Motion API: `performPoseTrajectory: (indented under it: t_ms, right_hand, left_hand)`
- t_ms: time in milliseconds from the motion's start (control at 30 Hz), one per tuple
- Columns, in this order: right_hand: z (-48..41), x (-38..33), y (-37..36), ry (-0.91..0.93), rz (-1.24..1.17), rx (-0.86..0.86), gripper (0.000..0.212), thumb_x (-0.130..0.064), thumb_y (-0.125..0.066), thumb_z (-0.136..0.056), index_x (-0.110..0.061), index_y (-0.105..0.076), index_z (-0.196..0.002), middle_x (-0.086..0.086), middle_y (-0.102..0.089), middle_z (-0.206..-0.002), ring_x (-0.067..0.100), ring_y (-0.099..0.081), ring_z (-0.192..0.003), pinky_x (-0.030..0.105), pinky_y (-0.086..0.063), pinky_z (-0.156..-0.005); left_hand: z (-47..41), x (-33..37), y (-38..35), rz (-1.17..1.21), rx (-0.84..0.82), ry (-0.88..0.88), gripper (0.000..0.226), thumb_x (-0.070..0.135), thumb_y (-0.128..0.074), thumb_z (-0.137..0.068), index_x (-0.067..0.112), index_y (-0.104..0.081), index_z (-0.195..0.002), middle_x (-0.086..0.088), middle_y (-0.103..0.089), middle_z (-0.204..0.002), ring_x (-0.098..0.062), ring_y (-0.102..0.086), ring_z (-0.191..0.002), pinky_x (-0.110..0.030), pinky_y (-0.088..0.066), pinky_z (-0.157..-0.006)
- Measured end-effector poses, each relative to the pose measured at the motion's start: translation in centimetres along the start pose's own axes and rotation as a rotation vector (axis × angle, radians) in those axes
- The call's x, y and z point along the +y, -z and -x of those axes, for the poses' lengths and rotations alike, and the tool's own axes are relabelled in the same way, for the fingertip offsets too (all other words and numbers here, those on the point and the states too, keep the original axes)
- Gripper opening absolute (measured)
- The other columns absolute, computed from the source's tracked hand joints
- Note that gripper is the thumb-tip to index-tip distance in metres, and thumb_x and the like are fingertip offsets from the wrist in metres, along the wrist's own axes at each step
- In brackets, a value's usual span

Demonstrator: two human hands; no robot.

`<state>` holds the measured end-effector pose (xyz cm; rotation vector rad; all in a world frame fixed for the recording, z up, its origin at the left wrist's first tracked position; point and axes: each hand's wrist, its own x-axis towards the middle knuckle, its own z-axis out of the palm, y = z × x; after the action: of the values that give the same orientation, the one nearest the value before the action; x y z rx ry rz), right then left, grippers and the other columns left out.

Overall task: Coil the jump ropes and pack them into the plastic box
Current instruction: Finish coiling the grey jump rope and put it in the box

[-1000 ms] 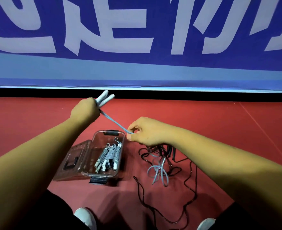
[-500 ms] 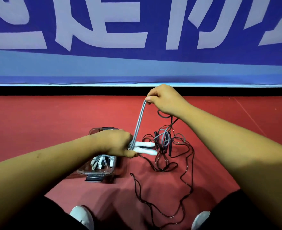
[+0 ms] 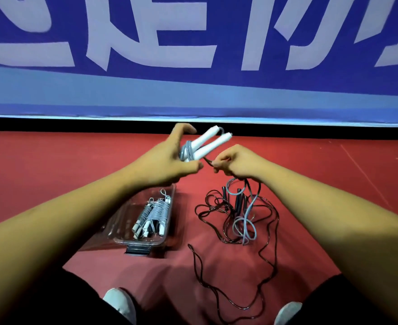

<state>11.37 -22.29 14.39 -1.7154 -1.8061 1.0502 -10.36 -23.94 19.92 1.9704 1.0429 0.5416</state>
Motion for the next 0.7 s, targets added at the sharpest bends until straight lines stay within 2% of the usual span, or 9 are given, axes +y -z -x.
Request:
performPoseTrajectory:
  t_ms: [67,167,233,300,433,500,600,700]
  right_hand:
    - [0.4,-0.6,-0.6,-0.018,0.004,-0.074,0.027,-0.029,-0.06,-0.096,-0.01,-0.072,-0.081,0.005,-0.045,-0.051,0.012,-0.03,-0.037,0.019,-0.025,-0.041]
    - [0.9,-1.3,-1.3,-0.014,-0.038,-0.143,0.03,-0.03,-0.055,-0.098,-0.009,-0.07,-0.084,0.004,-0.044,-0.051,0.012,-0.029,-0.039,0.02,-0.024,-0.042]
    - [1.3,-2.0,-1.6,0.008,-0.072,-0.168,0.028,-0.028,-0.054,-0.099,-0.008,-0.069,-0.087,0.003,-0.043,-0.051,0.013,-0.03,-0.043,0.022,-0.024,-0.044]
    - [1.9,-3.0,-2.0,0.051,-0.05,-0.19,0.025,-0.025,-0.052,-0.1,-0.008,-0.068,-0.091,0.002,-0.043,-0.053,0.013,-0.032,-0.045,0.024,-0.027,-0.047]
    - [2.7,-4.8,-3.0,0.072,-0.028,-0.208,0.023,-0.025,-0.051,-0.101,-0.012,-0.065,-0.088,-0.002,-0.048,-0.055,0.009,-0.036,-0.043,0.021,-0.032,-0.047]
    - [2.9,-5.6,-3.7,0.066,-0.013,-0.222,0.025,-0.024,-0.051,-0.1,-0.012,-0.065,-0.084,-0.004,-0.05,-0.055,0.012,-0.04,-0.047,0.022,-0.035,-0.05]
    - [3.4,-6.3,-4.4,0.066,0.013,-0.252,0.026,-0.022,-0.053,-0.099,-0.015,-0.064,-0.076,-0.006,-0.054,-0.055,0.017,-0.047,-0.062,0.027,-0.039,-0.063]
    - [3.9,-6.9,-3.6,0.046,-0.017,-0.3,0.031,-0.018,-0.058,-0.096,-0.018,-0.061,-0.065,-0.007,-0.053,-0.052,0.017,-0.046,-0.06,0.029,-0.041,-0.063]
  left_hand:
    - [-0.4,-0.3,1.2,0.027,-0.003,0.018,0.035,0.011,-0.067,-0.091,0.026,-0.044,-0.113,-0.003,-0.049,-0.06,-0.018,-0.037,-0.045,-0.027,-0.036,-0.042]
    - [-1.3,-1.4,2.7,0.058,0.072,0.117,0.028,0.008,-0.065,-0.091,0.019,-0.04,-0.093,-0.012,-0.048,-0.063,-0.017,-0.036,-0.044,-0.024,-0.032,-0.039]
    - [-1.9,-2.4,3.7,0.072,0.135,0.184,0.03,0.006,-0.065,-0.09,0.018,-0.037,-0.089,-0.014,-0.048,-0.064,-0.017,-0.037,-0.043,-0.024,-0.031,-0.04]
    - [-2.4,-3.7,5.0,0.023,0.217,0.232,0.027,0.005,-0.065,-0.088,0.013,-0.04,-0.094,-0.014,-0.051,-0.065,-0.018,-0.04,-0.043,-0.026,-0.035,-0.042]
    - [-3.2,-6.5,6.8,-0.294,0.342,0.299,0.029,0.006,-0.069,-0.08,0.006,-0.046,-0.098,-0.016,-0.06,-0.07,-0.026,-0.051,-0.047,-0.034,-0.045,-0.045]
    - [-3.4,-7.3,7.0,-0.459,0.351,0.323,0.031,0.009,-0.071,-0.077,0.007,-0.047,-0.097,-0.016,-0.062,-0.074,-0.03,-0.055,-0.052,-0.035,-0.046,-0.047]
    - [-3.6,-8.5,6.7,-0.62,0.341,0.334,0.03,0.01,-0.074,-0.074,0.008,-0.048,-0.09,-0.015,-0.063,-0.083,-0.031,-0.055,-0.067,-0.034,-0.041,-0.055]
    - [-3.7,-9.7,6.4,-0.745,0.314,0.377,0.031,0.013,-0.075,-0.073,0.012,-0.047,-0.088,-0.013,-0.065,-0.089,-0.03,-0.053,-0.074,-0.035,-0.044,-0.063]
